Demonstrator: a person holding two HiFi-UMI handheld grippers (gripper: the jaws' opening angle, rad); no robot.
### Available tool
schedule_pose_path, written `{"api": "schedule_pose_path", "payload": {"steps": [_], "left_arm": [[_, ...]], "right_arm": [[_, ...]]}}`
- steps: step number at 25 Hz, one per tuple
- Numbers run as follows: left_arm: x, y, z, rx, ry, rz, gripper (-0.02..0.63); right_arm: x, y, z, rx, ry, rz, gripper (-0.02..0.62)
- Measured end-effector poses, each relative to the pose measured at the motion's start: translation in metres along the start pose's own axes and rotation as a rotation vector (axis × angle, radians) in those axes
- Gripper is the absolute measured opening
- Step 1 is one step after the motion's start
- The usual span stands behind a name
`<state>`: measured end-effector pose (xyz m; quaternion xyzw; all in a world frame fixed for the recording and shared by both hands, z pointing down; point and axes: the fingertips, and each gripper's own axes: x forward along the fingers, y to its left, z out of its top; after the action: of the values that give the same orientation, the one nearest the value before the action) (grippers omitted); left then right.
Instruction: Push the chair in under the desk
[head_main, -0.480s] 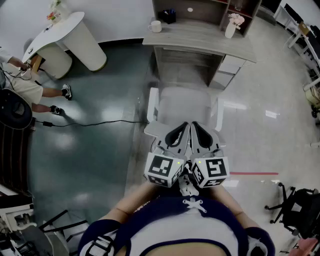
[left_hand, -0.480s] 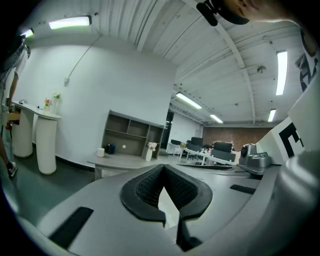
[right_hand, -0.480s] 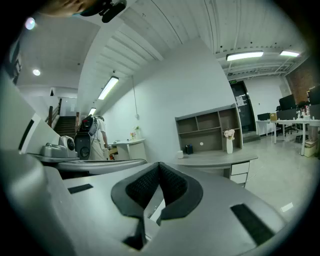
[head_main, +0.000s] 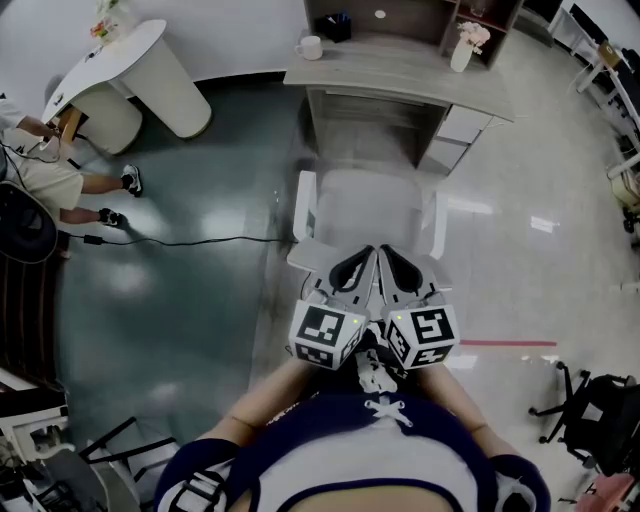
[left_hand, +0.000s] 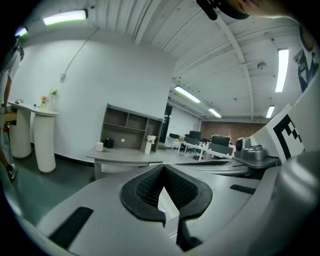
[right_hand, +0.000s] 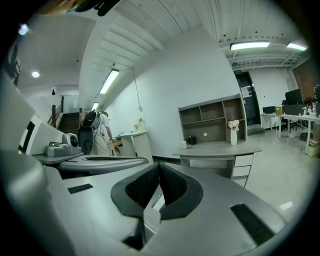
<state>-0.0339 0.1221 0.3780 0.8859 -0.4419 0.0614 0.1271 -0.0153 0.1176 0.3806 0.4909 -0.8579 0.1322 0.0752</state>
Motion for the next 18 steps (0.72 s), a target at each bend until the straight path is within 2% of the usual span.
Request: {"api": "schedule_pose_path", "payload": {"steps": [3, 9, 13, 18], "left_arm": [[0.001, 0.0, -0.012, 0.03, 0.044, -0.026, 0.008], [-0.003, 0.008, -0.049, 0.161, 0.161, -0.019, 0.008], [-0.012, 0.017, -0.071, 0.165, 0.225, -0.009, 0.008], [-0.012, 0.019, -0.088, 0.179, 0.262, -0.01, 0.008]], "right_arm": [[0.002, 0.001, -0.018, -0.052, 0.06, 0.034, 0.009], [-0.005, -0.001, -0.064, -0.11, 0.178, 0.069, 0.011], [-0.01, -0.003, -0.089, -0.129, 0.257, 0.097, 0.011], [-0.015, -0.01, -0.113, -0.157, 0.323, 0.112, 0.011]]}}
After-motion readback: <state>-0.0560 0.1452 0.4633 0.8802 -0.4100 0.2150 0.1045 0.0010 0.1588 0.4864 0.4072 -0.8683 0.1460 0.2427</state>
